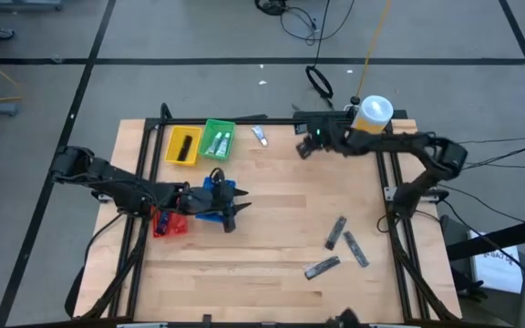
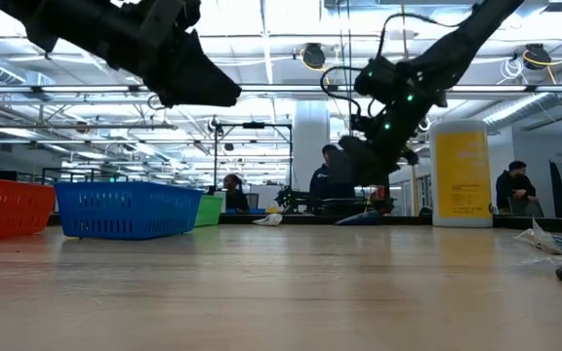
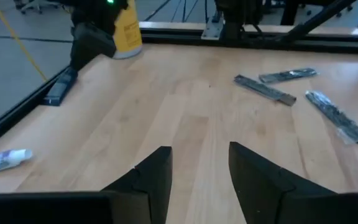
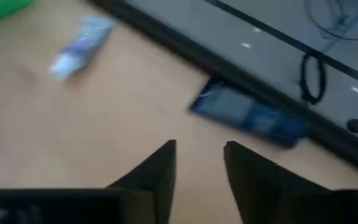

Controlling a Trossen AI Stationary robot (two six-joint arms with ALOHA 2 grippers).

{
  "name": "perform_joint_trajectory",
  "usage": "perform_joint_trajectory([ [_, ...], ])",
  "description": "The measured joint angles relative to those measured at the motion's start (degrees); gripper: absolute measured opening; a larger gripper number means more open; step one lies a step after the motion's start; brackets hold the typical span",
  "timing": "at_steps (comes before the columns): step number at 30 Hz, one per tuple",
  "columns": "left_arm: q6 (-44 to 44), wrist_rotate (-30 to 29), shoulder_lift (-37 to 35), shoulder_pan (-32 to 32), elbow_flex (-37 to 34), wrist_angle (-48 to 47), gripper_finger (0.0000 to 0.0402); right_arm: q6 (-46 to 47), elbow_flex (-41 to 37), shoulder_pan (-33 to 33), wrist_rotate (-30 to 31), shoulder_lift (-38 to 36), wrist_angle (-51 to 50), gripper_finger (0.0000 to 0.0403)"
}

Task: Pick & Place Travel size toiletries
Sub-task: Put the blue shaving cream into the red bin

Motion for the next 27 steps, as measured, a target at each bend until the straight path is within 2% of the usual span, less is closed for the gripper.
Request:
perform_joint_trajectory([
  [6,-0.12,-1.05,0.17,1.1,0.0,-2.1,0.0152,-2.57,4.97,-6.47,-3.77,8.12,2.22,0.002],
  [8,-0.46,-1.07,0.17,1.49,0.0,-2.21,0.0152,-3.26,7.17,-7.59,-3.91,11.19,2.64,0.0005],
  [12,-0.53,-1.05,0.17,1.77,0.0,-2.61,0.0152,-4.09,10.88,-8.95,-3.85,16.01,1.96,0.0013],
  [16,-0.94,-1.03,0.2,1.77,0.0,-4.11,0.0152,-5.26,11.85,-9.71,-2.47,17.95,0.19,0.0003],
  [22,-2.3,-1.0,0.2,1.62,0.0,-5.77,0.0152,-6.83,11.9,-7.95,-2.23,15.77,-10.46,0.0002],
  [25,-2.47,-0.98,0.2,1.62,0.0,-6.3,0.0152,-5.54,11.84,-4.51,-2.85,13.46,-17.83,0.0001],
  [27,-2.7,-0.98,0.2,1.62,0.0,-6.43,0.0152,-3.18,11.54,-1.24,-5.86,11.65,-22.43,0.0001],
])
